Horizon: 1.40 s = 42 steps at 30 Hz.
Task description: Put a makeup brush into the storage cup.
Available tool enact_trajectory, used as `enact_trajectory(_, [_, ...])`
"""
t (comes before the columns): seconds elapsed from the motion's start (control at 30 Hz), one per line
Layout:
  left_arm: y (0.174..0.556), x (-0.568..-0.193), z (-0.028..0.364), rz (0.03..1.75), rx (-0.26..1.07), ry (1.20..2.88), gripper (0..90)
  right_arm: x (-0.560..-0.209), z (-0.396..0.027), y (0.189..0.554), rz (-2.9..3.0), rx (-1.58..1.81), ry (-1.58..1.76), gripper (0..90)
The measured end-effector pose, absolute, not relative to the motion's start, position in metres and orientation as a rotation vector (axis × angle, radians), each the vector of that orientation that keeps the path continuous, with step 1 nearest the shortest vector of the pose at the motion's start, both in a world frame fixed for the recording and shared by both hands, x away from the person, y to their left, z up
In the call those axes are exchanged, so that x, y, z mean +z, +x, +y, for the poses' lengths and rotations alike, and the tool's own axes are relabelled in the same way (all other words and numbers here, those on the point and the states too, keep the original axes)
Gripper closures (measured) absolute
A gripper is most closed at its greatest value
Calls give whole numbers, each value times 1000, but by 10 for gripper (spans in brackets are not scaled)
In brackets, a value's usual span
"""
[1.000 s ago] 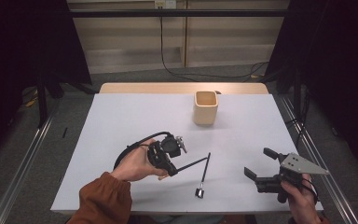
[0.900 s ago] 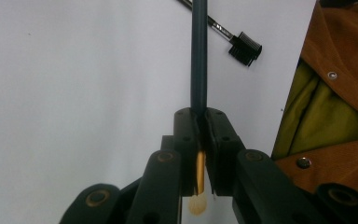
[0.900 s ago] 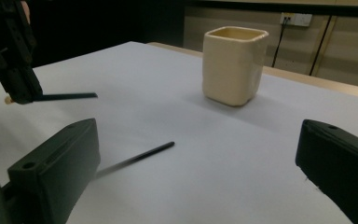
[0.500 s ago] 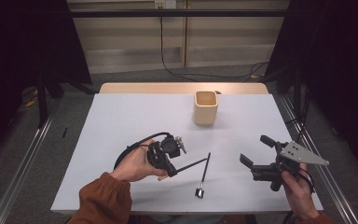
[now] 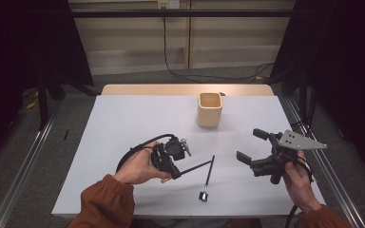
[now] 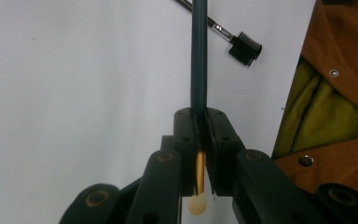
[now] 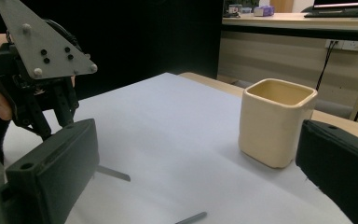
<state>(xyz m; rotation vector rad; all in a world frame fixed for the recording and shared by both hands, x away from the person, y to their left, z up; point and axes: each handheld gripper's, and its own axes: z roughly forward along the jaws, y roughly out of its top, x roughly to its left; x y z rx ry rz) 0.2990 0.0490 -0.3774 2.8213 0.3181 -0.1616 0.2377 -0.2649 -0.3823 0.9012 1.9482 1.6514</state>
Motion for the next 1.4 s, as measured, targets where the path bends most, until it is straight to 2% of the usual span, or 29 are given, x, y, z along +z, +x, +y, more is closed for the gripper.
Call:
enact_trajectory(0.53, [299,-378,42,298,-147,2815,839,-370,-242,263,2249,1539,690,0])
enact_trajectory(0.87, [299,-376,38,283,-169,2829,839,-363,-228,272,2426,1454,616,6])
enact_trajectory(0.93, [296,-378,37,323,-156,2803,839,-361,-228,272,2464,1452,566,0])
enact_trajectory(1.1, [297,-376,36,284,-167,2832,839,-355,-222,274,2581,1377,478,6])
enact_trajectory(1.2, [297,-376,36,281,-172,2839,839,-354,-218,276,2658,1312,436,71])
enact_trajectory(1.4, [296,-378,35,285,-185,2848,839,-352,-208,281,2782,1166,397,68])
